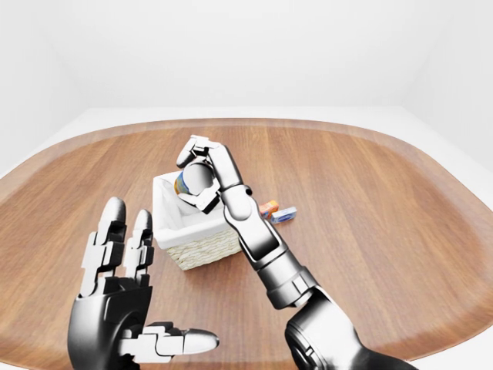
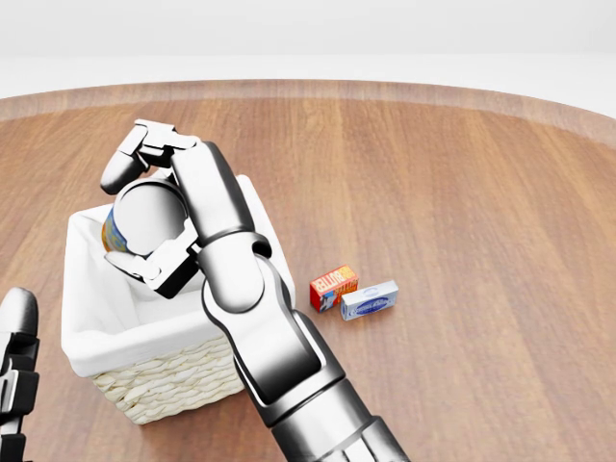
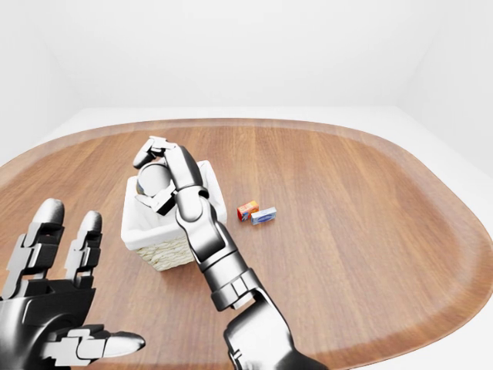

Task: Pick up the alphabet soup and put it in the basket.

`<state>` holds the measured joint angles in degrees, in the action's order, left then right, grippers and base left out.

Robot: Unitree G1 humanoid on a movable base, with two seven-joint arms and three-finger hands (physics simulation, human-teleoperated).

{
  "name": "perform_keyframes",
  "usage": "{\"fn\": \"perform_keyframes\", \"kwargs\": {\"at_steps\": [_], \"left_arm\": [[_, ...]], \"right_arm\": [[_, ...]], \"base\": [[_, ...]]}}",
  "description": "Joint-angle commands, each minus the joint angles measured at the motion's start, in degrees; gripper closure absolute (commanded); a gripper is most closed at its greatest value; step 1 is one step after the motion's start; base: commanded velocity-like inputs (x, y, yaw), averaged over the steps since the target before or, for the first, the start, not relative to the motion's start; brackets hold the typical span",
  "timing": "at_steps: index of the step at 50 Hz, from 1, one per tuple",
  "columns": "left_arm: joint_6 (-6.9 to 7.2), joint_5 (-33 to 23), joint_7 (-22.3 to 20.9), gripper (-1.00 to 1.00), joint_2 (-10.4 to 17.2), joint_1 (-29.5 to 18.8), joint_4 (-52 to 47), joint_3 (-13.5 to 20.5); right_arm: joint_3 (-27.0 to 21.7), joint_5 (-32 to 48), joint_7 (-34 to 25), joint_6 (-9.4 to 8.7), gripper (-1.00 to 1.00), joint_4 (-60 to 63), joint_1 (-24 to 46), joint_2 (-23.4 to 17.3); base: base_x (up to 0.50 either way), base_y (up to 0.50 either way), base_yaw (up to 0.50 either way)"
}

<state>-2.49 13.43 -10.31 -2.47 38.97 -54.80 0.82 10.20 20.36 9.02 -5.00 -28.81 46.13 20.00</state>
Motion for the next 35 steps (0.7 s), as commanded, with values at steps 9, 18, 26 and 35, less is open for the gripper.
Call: {"fn": "perform_keyframes", "kwargs": {"at_steps": [9,18,26,35], "left_arm": [[0.05,0.60,-1.33,-1.00,-0.86,1.16,-1.20,0.52],[-0.22,0.65,-1.47,-1.00,-0.92,1.23,-1.05,0.51],[0.09,0.93,-1.50,-1.00,-0.91,1.18,-1.29,0.75],[-0.05,1.11,-1.83,-1.00,-1.14,1.31,-1.26,0.99]], "right_arm": [[-1.98,1.64,5.38,0.00,1.00,-15.71,6.54,0.00],[-2.42,1.25,6.13,0.00,1.00,-18.99,7.50,0.00],[-2.15,2.27,6.91,0.00,1.00,-20.04,7.78,0.00],[-2.27,2.43,6.55,0.00,-0.02,-19.80,7.99,0.00]], "base": [[0.00,0.00,0.00],[0.00,0.00,0.00],[0.00,0.00,0.00],[0.00,0.00,0.00]]}}
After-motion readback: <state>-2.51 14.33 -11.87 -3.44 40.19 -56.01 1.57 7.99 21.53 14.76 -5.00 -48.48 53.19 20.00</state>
